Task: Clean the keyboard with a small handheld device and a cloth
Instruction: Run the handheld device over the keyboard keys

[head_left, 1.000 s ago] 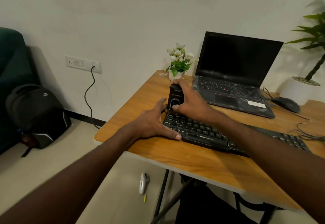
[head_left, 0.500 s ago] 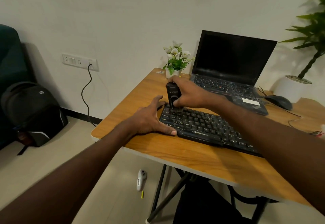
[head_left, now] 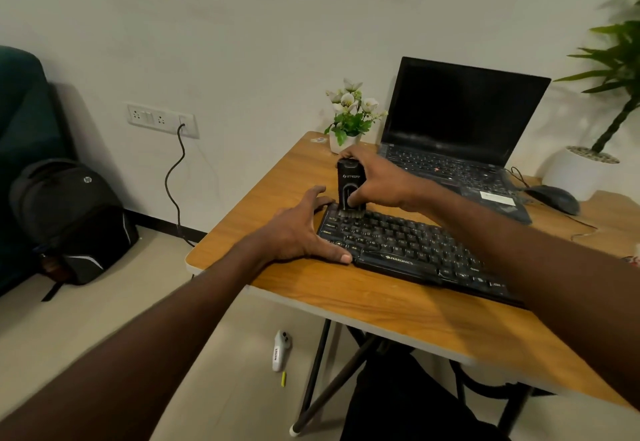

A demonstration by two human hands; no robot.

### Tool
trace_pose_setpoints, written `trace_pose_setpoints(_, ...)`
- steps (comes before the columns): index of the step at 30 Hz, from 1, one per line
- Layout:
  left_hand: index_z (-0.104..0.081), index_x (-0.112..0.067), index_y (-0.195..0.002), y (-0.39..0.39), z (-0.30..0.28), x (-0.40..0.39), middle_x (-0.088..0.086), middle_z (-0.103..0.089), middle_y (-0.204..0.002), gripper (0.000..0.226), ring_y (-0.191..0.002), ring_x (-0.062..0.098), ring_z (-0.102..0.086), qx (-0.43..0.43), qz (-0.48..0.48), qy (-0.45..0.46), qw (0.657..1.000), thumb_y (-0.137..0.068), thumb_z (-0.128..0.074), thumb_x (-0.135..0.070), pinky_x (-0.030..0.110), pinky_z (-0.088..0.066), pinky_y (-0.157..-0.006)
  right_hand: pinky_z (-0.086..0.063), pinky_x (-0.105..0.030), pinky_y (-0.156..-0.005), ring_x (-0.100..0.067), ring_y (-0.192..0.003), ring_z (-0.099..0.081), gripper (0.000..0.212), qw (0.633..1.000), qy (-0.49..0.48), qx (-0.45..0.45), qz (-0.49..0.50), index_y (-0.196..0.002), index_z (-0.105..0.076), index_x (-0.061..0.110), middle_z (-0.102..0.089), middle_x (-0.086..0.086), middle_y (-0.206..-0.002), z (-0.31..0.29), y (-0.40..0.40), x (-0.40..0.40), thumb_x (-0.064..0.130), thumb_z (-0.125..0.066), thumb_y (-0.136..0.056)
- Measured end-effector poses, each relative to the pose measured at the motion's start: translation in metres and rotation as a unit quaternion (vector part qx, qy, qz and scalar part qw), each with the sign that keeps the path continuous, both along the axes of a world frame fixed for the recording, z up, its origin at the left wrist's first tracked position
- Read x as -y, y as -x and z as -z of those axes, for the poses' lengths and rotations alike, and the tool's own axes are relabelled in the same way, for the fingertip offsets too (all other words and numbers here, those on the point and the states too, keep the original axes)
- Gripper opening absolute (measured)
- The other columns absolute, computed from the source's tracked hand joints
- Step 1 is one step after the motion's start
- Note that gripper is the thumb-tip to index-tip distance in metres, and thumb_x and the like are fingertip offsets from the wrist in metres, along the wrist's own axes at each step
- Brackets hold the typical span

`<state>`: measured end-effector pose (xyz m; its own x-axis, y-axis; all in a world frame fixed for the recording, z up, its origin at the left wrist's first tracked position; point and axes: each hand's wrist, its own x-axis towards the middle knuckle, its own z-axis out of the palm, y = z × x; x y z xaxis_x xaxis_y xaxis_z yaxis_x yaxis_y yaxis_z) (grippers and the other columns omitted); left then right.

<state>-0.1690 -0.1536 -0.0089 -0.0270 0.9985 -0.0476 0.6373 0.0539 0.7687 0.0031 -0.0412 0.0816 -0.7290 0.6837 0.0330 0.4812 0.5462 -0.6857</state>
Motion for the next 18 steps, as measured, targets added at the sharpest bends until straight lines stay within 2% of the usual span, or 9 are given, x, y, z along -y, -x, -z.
trace_pose_setpoints(3, -0.006, -0.051, -0.162, 0.000, -0.001, 0.000, -0.013, -0.035, -0.171, 0.153, -0.155, 0.027, -0.035, -0.004, 0.008, 0.001, 1.000, -0.042, -0.095, -0.082, 0.057, -0.027, -0.128, -0.061, -0.028, -0.070, -0.022, -0.104, -0.062, 0.080, 0.998, 0.029, -0.044, 0.027, -0.141, -0.042, 0.021, -0.054, -0.004, -0.118, 0.003, 0.005, 0.003, -0.009, -0.077, -0.076)
trace_pose_setpoints(6, -0.006, -0.049, -0.163, 0.000, -0.001, 0.001, -0.006, -0.037, -0.171, 0.152, -0.154, 0.030, -0.036, -0.009, 0.004, 0.002, 1.000, -0.044, -0.096, -0.079, 0.057, -0.029, -0.128, -0.060, -0.025, -0.064, -0.021, -0.101, -0.063, 0.078, 0.996, 0.043, -0.059, 0.045, -0.137, -0.044, 0.022, -0.055, -0.004, -0.116, 0.010, 0.003, 0.005, -0.010, -0.078, -0.075)
trace_pose_setpoints(9, -0.007, -0.048, -0.164, 0.000, -0.002, 0.001, -0.002, -0.039, -0.169, 0.153, -0.151, 0.032, -0.039, -0.009, -0.002, 0.008, 1.000, -0.044, -0.097, -0.078, 0.056, -0.032, -0.126, -0.061, -0.028, -0.064, -0.025, -0.102, -0.064, 0.076, 0.992, 0.083, -0.065, 0.073, -0.133, -0.048, 0.024, -0.057, -0.008, -0.117, 0.009, -0.008, -0.002, -0.013, -0.077, -0.074)
trace_pose_setpoints(14, -0.008, -0.051, -0.162, -0.002, -0.002, 0.003, -0.005, -0.040, -0.168, 0.154, -0.152, 0.031, -0.039, -0.007, -0.004, 0.006, 1.000, -0.039, -0.095, -0.083, 0.056, -0.032, -0.127, -0.065, -0.044, -0.074, -0.032, -0.100, -0.068, 0.081, 0.973, 0.144, -0.135, 0.121, -0.135, -0.050, 0.024, -0.061, -0.014, -0.115, 0.011, -0.009, -0.004, -0.018, -0.076, -0.071)
trace_pose_setpoints(18, -0.008, -0.052, -0.161, -0.002, -0.001, 0.003, -0.004, -0.040, -0.168, 0.154, -0.152, 0.029, -0.040, -0.007, -0.006, 0.007, 1.000, -0.038, -0.095, -0.084, 0.055, -0.033, -0.126, -0.064, -0.036, -0.069, -0.028, -0.103, -0.067, 0.078, 0.973, 0.121, -0.155, 0.119, -0.132, -0.049, 0.025, -0.060, -0.012, -0.120, 0.024, -0.004, -0.001, -0.012, -0.080, -0.072)
